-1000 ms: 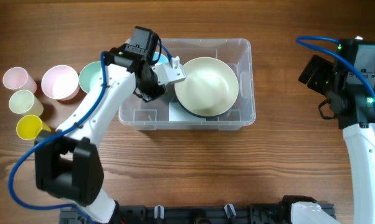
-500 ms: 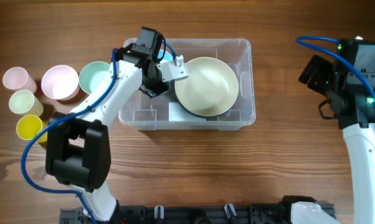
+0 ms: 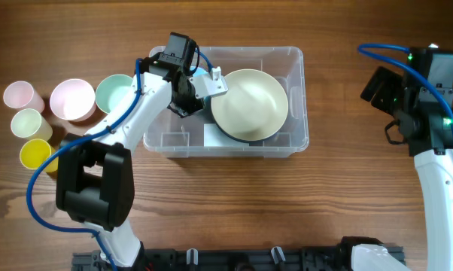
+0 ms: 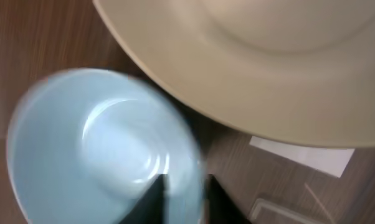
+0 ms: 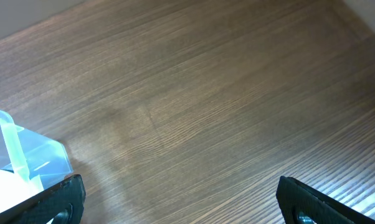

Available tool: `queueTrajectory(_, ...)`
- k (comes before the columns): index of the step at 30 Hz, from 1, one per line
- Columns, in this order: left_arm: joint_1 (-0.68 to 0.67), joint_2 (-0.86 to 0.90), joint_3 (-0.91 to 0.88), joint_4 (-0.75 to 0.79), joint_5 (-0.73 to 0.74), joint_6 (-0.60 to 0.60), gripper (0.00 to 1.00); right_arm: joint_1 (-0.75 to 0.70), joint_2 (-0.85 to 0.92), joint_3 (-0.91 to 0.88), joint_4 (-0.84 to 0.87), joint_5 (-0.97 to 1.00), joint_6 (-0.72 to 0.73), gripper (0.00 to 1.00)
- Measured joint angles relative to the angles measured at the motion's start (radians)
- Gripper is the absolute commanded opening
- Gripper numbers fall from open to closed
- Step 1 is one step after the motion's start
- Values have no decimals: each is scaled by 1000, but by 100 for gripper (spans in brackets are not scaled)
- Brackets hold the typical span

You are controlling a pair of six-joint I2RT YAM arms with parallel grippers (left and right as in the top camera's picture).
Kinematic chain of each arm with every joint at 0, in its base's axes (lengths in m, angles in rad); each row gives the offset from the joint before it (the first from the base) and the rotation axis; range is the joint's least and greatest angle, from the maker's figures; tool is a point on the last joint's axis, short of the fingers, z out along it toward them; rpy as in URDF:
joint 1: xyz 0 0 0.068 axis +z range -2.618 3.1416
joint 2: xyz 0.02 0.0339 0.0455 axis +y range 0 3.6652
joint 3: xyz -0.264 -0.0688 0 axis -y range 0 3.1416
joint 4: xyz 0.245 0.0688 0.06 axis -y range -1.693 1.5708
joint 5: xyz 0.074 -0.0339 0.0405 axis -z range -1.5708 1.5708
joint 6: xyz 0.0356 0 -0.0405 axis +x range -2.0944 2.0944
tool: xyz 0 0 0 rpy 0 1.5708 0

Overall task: Pack container
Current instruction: 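Lower the light blue bowl beside the cream bowl, release, withdraw left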

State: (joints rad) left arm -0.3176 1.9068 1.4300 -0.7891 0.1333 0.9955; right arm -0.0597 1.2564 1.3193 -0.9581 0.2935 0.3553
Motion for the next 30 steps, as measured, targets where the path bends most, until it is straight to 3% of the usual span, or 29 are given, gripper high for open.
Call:
queueTrajectory(15,0,-3,0,68,-4,-27,56,0,0,0,0,0,0,100)
queueTrajectory(20,1,-58,0,99,-5,-78,54,0,0,0,0,0,0,100)
queueTrajectory(26,38,-218,0,126,-18,-244,46,0,0,0,0,0,0,100)
queueTrajectory(30,108,-304,0,115,-86,-486,42,0,0,0,0,0,0,100)
